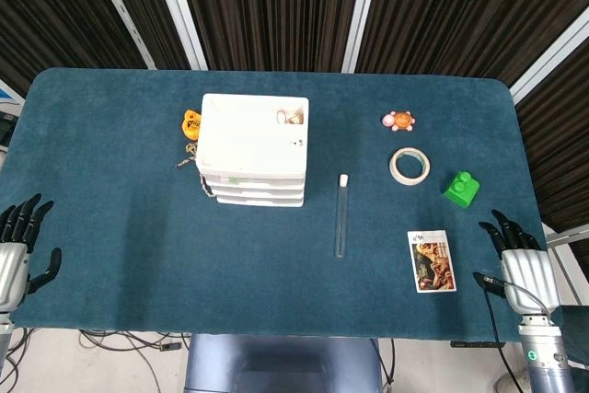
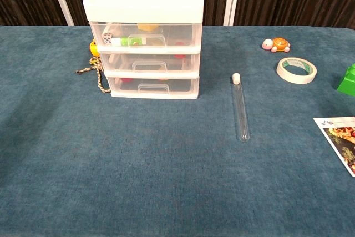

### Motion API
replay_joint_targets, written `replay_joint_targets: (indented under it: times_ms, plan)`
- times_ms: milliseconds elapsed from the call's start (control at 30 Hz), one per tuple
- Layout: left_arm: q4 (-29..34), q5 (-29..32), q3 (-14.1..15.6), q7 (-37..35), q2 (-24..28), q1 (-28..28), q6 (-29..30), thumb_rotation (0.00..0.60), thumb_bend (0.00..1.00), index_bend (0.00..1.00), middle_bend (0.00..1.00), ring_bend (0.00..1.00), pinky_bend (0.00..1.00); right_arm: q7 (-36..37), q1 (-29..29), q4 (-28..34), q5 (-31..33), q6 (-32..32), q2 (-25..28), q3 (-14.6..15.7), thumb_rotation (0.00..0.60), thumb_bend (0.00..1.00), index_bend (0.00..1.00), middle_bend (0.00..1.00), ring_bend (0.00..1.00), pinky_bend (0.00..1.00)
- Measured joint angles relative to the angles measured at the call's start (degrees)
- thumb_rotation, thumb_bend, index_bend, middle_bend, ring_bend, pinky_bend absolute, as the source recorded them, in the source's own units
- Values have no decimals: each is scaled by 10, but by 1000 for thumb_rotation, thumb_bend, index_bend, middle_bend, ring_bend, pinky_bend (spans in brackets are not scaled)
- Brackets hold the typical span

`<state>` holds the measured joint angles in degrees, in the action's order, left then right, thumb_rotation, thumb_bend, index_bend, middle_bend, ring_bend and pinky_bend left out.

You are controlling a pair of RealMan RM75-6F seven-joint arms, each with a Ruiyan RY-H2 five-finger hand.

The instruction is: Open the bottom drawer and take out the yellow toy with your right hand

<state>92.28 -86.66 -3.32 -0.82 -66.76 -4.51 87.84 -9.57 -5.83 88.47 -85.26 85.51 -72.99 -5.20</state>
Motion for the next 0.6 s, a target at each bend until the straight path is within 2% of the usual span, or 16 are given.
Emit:
replay_joint_targets:
  times_ms: [600]
  plan:
    - [4, -5, 4, -2, 3, 3, 3, 600, 478, 59, 0, 0, 0, 1, 2, 12, -2, 3, 8, 3, 600, 178, 225, 119, 180, 309]
